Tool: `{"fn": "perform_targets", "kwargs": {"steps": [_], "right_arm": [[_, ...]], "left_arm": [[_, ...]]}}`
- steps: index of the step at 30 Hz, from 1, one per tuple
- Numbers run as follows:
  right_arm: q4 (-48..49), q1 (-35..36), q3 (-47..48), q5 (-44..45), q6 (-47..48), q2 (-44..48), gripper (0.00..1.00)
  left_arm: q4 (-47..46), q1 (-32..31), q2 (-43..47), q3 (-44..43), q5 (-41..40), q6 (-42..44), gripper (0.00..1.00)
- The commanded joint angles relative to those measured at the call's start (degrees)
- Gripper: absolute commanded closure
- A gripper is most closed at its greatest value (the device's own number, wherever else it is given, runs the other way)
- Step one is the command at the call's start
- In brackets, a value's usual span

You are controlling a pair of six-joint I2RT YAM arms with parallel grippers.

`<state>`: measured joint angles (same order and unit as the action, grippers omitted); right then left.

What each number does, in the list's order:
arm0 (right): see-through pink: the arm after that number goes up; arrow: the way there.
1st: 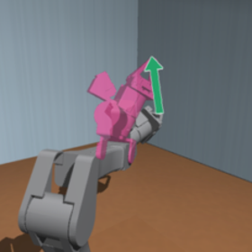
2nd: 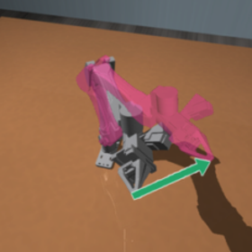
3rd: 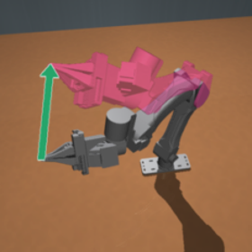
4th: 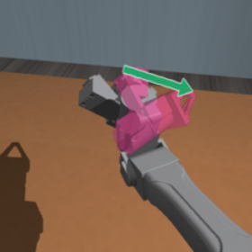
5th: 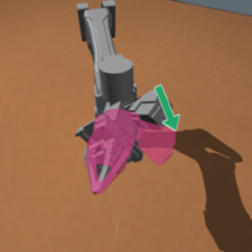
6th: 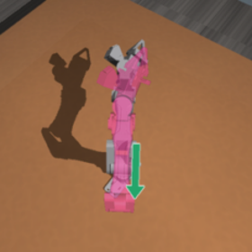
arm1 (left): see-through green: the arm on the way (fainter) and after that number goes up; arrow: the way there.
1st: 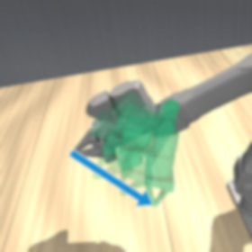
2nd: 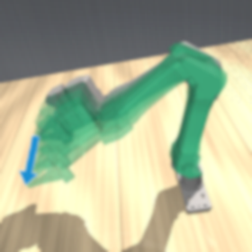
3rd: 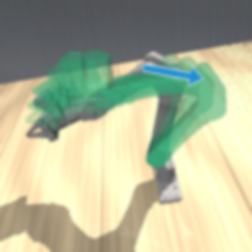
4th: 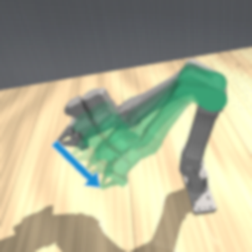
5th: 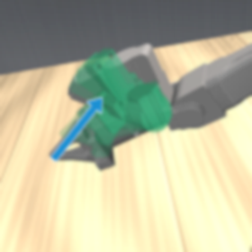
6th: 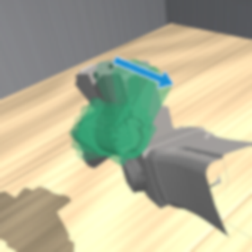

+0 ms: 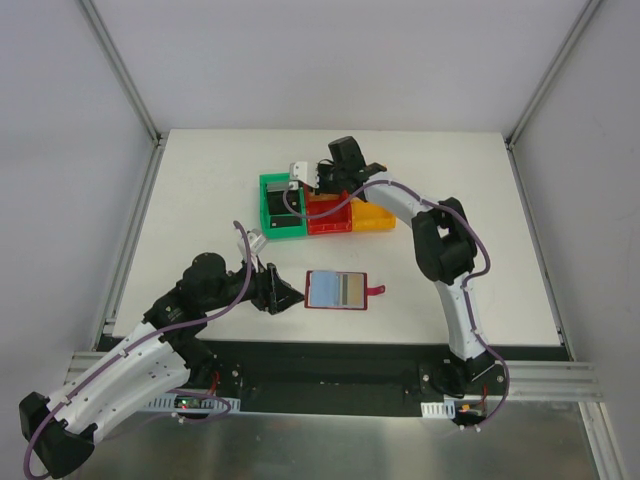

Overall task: Take the credit cards out of the card holder
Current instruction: Place the credit card in the storage box, then reset both arms

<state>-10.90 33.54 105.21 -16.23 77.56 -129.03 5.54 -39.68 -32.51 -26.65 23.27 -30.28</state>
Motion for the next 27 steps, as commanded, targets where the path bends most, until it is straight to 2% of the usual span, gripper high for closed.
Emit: {"fn": "perform_targets", "kwargs": {"steps": [1,9,14,20,27], "right_arm": [[1.14,0.39,2.63,1.55,-0.66,0.10,0.71],[2.63,0.39,2.63,3.66,-1.36,0.80,0.71],[4.83,0.30,1.76,4.54,-3.99,4.39,0.71],[7.20,0.30,-2.36,6.73,-8.99,15.27,0.68],[10.63,0.56,-17.12,9.98,-22.07,31.36,0.56]], "left_arm": [[-0.44,0.22,0.52,-0.77,-0.59,-0.04,0.39],[-0.53,0.22,0.52,-0.77,-0.59,-0.13,0.39],[-0.44,0.22,0.61,-0.85,-0.42,-0.22,0.39],[-0.44,0.22,1.05,-1.03,-0.85,-1.71,0.34],[-0.44,0.31,2.80,-0.86,-5.94,-3.81,0.25]]}}
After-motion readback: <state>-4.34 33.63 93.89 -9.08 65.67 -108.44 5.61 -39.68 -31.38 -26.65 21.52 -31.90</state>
